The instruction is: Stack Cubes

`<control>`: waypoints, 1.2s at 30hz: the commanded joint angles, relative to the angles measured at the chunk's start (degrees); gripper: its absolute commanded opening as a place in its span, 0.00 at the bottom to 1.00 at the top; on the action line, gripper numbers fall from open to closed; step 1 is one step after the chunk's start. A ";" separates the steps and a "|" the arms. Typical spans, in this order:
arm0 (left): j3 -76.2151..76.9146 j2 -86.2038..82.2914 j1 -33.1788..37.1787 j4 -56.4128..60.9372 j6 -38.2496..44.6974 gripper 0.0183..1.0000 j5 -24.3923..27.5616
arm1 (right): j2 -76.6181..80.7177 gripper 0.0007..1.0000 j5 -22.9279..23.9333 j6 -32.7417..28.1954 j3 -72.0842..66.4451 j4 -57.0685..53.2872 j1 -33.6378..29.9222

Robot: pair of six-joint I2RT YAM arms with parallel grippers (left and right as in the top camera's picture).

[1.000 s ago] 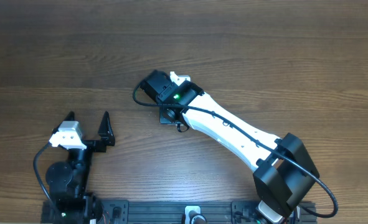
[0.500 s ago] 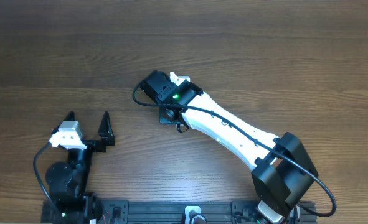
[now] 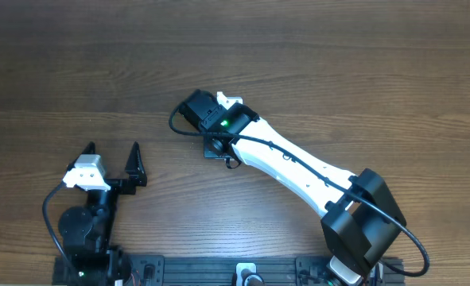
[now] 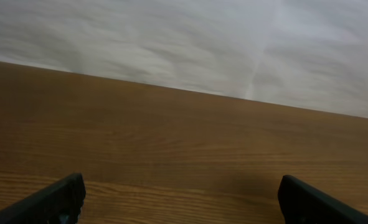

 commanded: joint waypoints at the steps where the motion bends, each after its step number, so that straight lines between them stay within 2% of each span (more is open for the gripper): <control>1: -0.22 -0.42 0.31 -0.15 0.85 1.00 0.35 | 0.83 0.25 -0.02 -0.02 0.39 0.28 -0.48; 36: -0.22 -0.42 0.31 -0.15 0.85 1.00 0.35 | 0.83 0.25 -0.02 -0.04 -0.46 0.42 -0.63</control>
